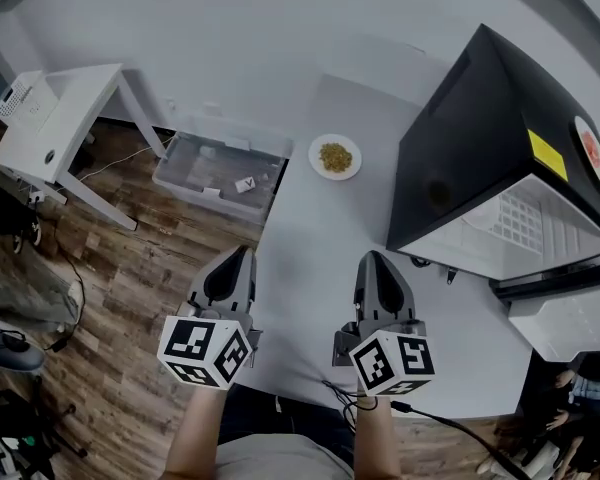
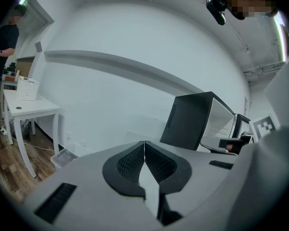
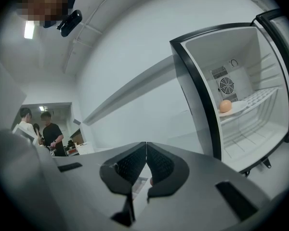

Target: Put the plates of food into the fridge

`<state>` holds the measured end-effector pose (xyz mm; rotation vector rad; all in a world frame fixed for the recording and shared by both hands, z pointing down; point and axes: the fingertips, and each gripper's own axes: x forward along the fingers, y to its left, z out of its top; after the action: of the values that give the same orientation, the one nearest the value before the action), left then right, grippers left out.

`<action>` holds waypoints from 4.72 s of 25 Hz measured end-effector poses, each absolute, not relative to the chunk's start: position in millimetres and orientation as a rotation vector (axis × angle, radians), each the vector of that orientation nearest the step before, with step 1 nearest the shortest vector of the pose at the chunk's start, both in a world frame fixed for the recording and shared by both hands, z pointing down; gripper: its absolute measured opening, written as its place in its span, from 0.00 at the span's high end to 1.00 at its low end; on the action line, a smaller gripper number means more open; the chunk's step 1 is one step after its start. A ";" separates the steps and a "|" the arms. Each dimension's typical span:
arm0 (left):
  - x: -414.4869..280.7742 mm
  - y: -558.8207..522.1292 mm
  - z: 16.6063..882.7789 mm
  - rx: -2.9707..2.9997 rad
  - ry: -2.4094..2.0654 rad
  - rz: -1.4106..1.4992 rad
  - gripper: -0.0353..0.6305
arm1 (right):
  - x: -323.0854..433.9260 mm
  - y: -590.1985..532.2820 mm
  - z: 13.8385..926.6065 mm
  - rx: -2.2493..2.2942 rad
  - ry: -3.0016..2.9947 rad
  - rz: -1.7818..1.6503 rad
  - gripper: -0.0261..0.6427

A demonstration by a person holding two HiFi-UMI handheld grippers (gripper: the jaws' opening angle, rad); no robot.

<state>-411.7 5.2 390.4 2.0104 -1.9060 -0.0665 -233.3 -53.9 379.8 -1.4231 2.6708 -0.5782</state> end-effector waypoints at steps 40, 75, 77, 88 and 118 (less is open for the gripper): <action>-529.2 -176.2 502.0 1.968 -1.285 0.041 0.93 | -297.4 -159.1 486.2 -1.770 2.441 -1.046 0.94; -428.7 -359.9 638.2 1.695 -0.829 0.310 0.82 | -274.3 -340.8 633.5 -1.743 2.346 -1.761 0.87; -429.8 -359.9 638.0 1.693 -0.831 0.304 0.82 | -270.0 -342.6 634.1 -1.774 2.334 -1.748 0.85; -411.6 -368.1 640.4 1.660 -0.830 0.281 0.82 | -271.5 -349.2 646.1 -1.736 2.185 -1.836 0.85; -435.7 -282.7 611.1 1.590 -0.848 0.095 0.90 | -288.0 -254.3 603.7 -1.621 1.987 -1.775 0.90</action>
<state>-435.7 -282.7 611.1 1.5897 -0.8484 0.0945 -288.0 -254.3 603.7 -1.6209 1.9872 -1.7749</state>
